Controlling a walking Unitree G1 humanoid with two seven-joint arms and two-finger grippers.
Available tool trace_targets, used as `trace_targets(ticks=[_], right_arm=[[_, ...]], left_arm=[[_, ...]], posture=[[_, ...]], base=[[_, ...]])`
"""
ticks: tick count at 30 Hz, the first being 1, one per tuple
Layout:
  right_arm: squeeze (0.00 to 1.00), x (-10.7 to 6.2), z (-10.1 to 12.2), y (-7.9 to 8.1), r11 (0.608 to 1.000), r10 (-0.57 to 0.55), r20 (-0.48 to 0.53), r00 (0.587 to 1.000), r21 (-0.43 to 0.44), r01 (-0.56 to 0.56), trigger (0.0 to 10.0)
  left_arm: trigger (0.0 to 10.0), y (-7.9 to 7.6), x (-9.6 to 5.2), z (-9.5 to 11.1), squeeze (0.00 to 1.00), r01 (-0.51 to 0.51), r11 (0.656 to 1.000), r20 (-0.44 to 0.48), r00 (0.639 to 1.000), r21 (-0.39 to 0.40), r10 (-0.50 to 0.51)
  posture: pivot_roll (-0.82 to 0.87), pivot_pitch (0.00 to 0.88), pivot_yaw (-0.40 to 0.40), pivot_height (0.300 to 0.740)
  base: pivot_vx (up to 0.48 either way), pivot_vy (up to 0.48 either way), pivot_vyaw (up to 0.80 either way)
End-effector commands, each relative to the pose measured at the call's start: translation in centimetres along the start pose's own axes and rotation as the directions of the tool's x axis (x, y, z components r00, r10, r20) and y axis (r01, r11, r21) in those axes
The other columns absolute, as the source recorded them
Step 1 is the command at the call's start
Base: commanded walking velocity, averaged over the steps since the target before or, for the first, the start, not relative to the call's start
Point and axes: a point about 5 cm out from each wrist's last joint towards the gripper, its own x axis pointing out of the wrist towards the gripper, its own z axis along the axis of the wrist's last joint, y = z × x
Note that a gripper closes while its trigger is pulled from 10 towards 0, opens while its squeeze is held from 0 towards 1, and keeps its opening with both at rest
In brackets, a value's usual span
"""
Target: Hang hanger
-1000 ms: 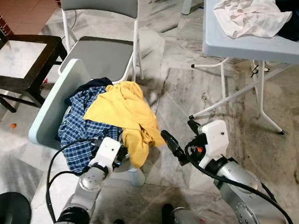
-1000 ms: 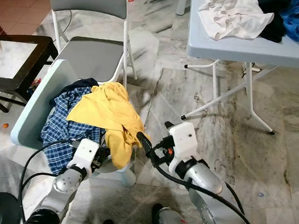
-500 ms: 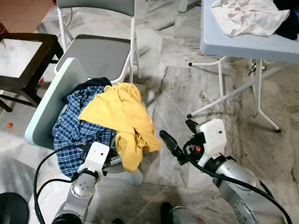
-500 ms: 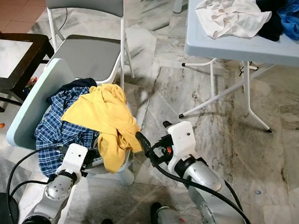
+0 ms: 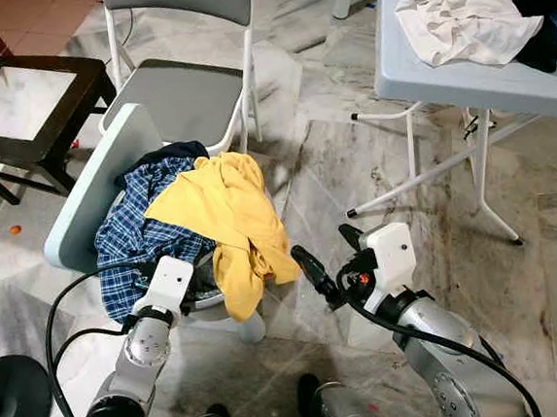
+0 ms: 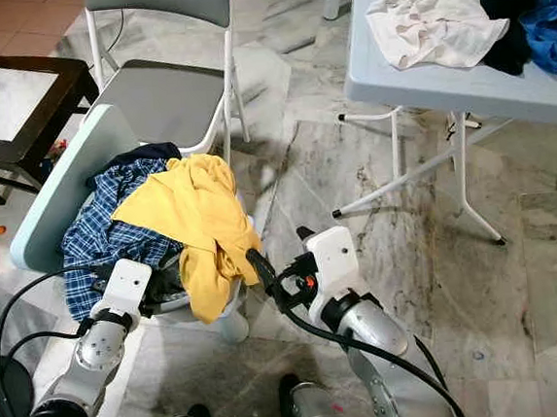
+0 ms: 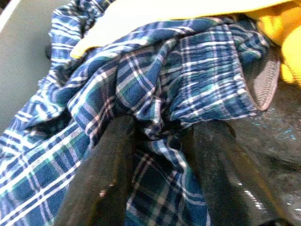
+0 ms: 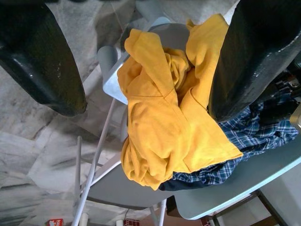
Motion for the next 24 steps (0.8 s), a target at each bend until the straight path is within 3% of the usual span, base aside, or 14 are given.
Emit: trace_targets(ticks=[1,8,11,12,24], right_arm=[[0.00,-0.2,-0.5,0.1,1.000,0.002,-0.016,1.000,0.007,-0.002,10.0],[0.00,-0.1,-0.5,0.0,1.000,0.003,-0.015,1.000,0.004,-0.003,10.0],[0.00,-0.2,-0.6,0.1,1.000,0.013,-0.020,1.000,0.012,-0.013,10.0],[0.00,-0.2,-0.6,0.2,1.000,0.017,-0.022,1.000,0.012,-0.017,10.0],[0.00,0.2,-0.5,0.0,1.000,0.020,-0.017,1.000,0.003,-0.020,10.0]], left_arm=[[10.0,0.5,-0.4,0.0,1.00,-0.041,0.999,0.029,0.999,0.012,0.040],[10.0,0.9,-0.8,-0.2,1.00,-0.077,0.997,0.040,0.996,0.008,0.077],[9.6,1.2,-1.2,-1.4,1.00,-0.064,0.998,-0.026,0.998,0.004,0.064],[0.0,1.2,-1.2,-1.4,0.00,-0.052,0.999,-0.026,0.998,-0.003,0.052],[0.0,2.3,-1.1,-0.8,0.00,-0.069,0.998,0.029,0.997,-0.014,0.069]], posture=[[-0.04,0.279,-0.052,0.740],[-0.04,0.278,-0.052,0.740],[-0.04,0.280,-0.054,0.740],[-0.04,0.280,-0.054,0.740],[-0.02,0.275,-0.060,0.740]], base=[[0.000,0.000,0.00],[0.000,0.000,0.00],[0.000,0.000,0.00],[0.000,0.000,0.00],[0.000,0.000,0.00]])
